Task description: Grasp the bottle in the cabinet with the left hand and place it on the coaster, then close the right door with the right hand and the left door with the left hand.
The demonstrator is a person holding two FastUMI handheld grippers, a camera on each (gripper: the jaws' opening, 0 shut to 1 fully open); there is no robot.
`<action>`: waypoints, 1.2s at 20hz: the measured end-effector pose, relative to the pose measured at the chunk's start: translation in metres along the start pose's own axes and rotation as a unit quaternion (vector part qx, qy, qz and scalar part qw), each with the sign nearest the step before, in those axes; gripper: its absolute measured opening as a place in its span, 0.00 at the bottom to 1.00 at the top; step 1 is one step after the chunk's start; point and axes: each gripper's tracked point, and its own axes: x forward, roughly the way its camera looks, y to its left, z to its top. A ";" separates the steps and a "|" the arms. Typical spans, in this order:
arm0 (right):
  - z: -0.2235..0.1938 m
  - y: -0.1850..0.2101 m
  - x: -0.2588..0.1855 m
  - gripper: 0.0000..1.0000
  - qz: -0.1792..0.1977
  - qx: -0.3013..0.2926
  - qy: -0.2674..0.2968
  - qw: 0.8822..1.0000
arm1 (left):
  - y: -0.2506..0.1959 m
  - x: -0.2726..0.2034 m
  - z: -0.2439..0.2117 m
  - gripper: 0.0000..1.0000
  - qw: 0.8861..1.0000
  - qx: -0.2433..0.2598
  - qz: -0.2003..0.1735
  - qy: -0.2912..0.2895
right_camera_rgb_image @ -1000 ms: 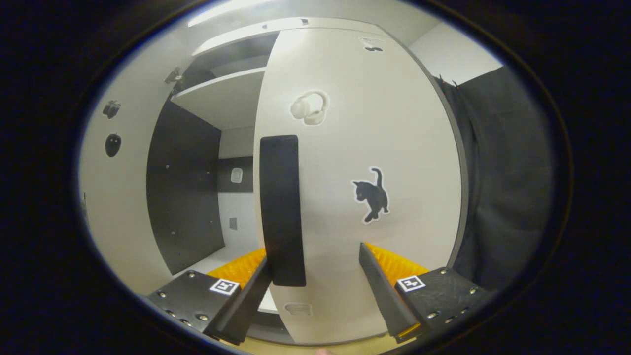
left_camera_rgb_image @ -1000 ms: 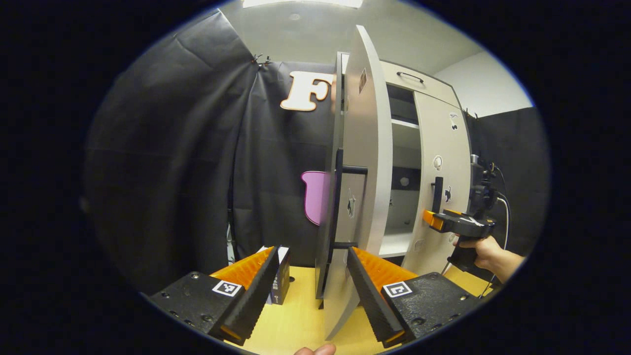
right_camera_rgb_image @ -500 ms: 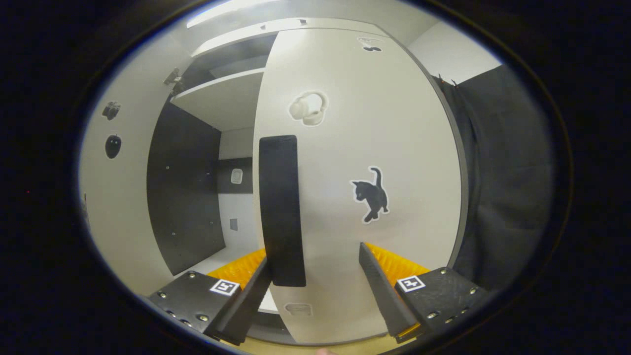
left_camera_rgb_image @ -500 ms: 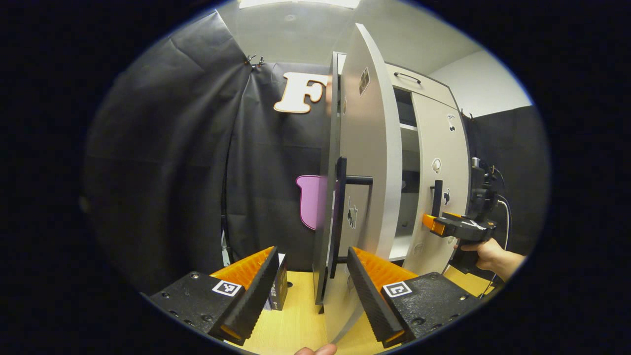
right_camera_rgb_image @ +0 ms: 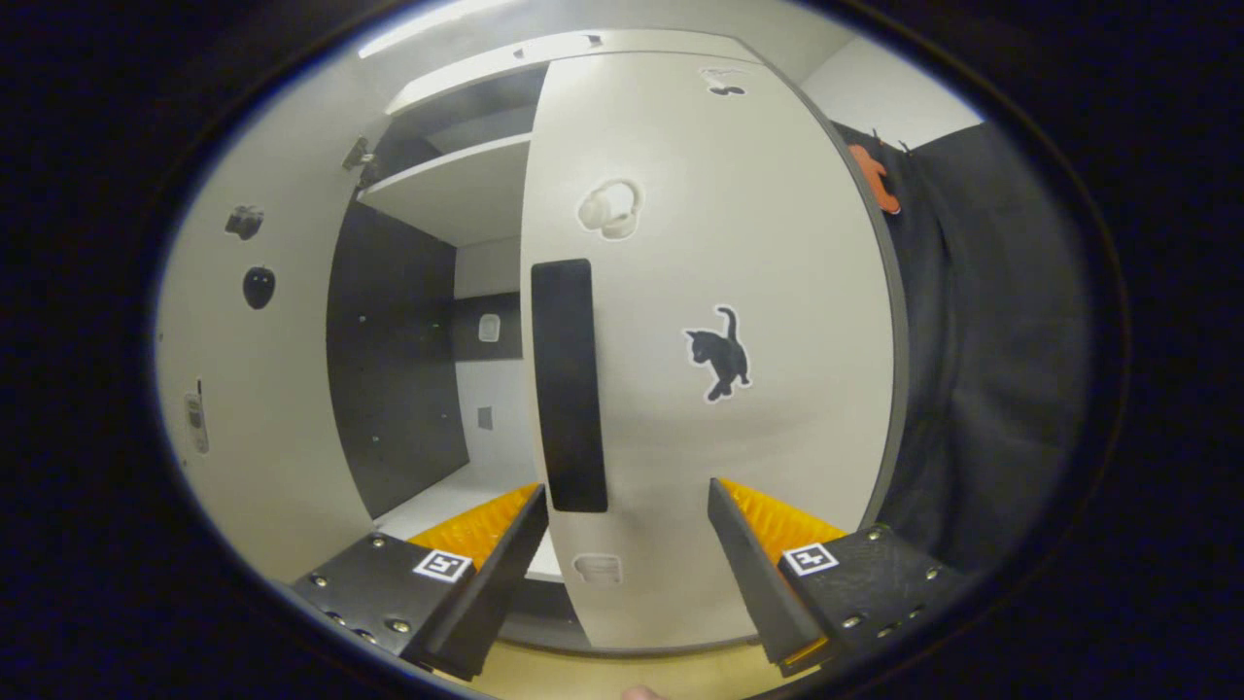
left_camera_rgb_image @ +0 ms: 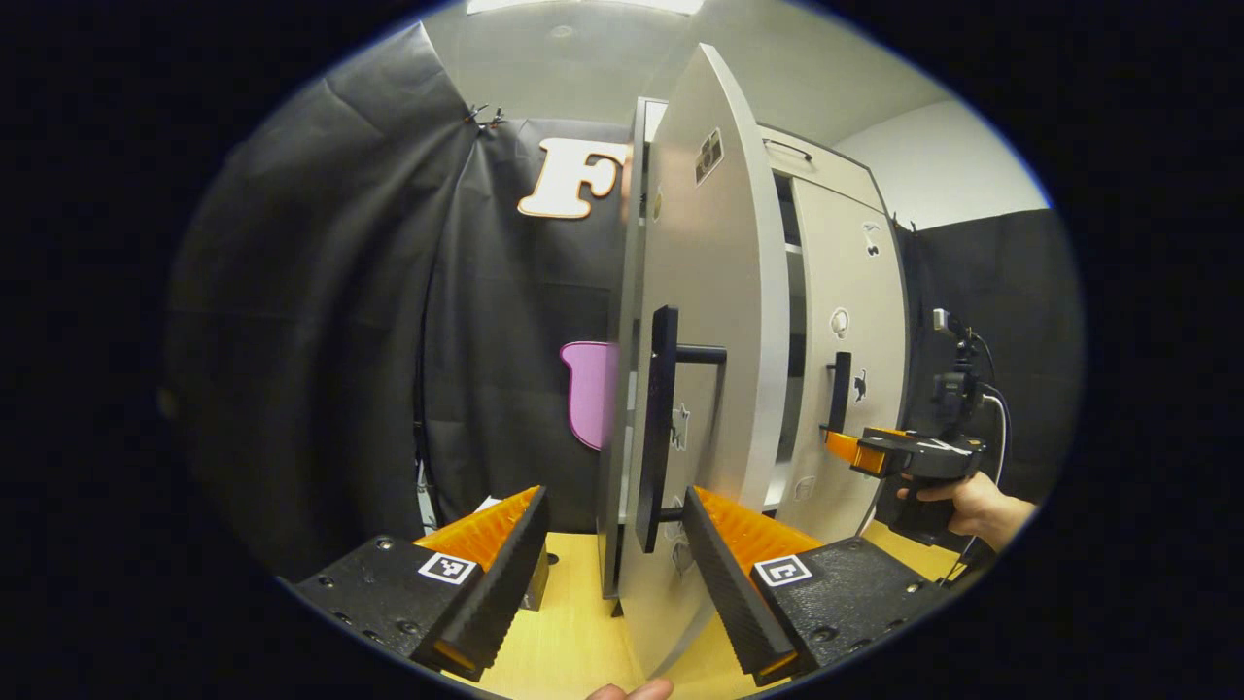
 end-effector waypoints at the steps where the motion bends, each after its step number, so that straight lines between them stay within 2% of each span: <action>1: -0.001 -0.003 -0.005 1.00 0.001 0.002 0.000 1.000 | -0.005 0.001 0.000 0.88 1.000 0.000 -0.006 0.002; 3: -0.008 -0.009 -0.014 0.97 0.004 0.009 0.010 1.000 | -0.018 0.005 0.000 0.88 1.000 -0.002 -0.020 0.005; 4: -0.011 -0.012 -0.018 1.00 0.005 0.013 0.016 1.000 | -0.026 0.009 0.000 0.88 1.000 -0.006 -0.027 0.006; 12: -0.012 -0.036 -0.053 1.00 0.013 0.051 0.028 0.998 | -0.072 0.031 -0.007 0.89 0.998 0.008 -0.058 0.012; 13: -0.010 -0.037 -0.057 1.00 0.015 0.055 0.028 0.998 | -0.078 0.034 -0.008 0.84 0.998 0.006 -0.061 0.012; 14: -0.008 -0.039 -0.060 1.00 0.015 0.057 0.024 0.998 | -0.084 0.038 -0.008 0.84 0.998 0.004 -0.064 0.011; 15: -0.006 -0.040 -0.064 1.00 0.015 0.058 0.021 0.998 | -0.091 0.043 -0.010 0.89 0.998 0.002 -0.068 0.013; 16: -0.006 -0.042 -0.067 0.97 0.015 0.058 0.021 0.998 | -0.097 0.048 -0.011 0.89 0.997 0.002 -0.070 0.012; 17: -0.007 -0.043 -0.069 0.97 0.018 0.060 0.023 0.998 | -0.101 0.053 -0.011 0.84 0.998 0.006 -0.069 0.009; 18: -0.007 -0.043 -0.071 1.00 0.023 0.066 0.029 0.997 | -0.107 0.058 -0.011 0.91 0.997 0.010 -0.071 0.005; 19: -0.007 -0.045 -0.073 1.00 0.025 0.072 0.032 0.997 | -0.115 0.065 -0.012 0.93 0.997 0.014 -0.074 0.005; 24: 0.007 -0.051 -0.078 1.00 0.027 0.085 0.016 0.996 | -0.147 0.104 -0.020 0.95 0.997 0.034 -0.074 0.009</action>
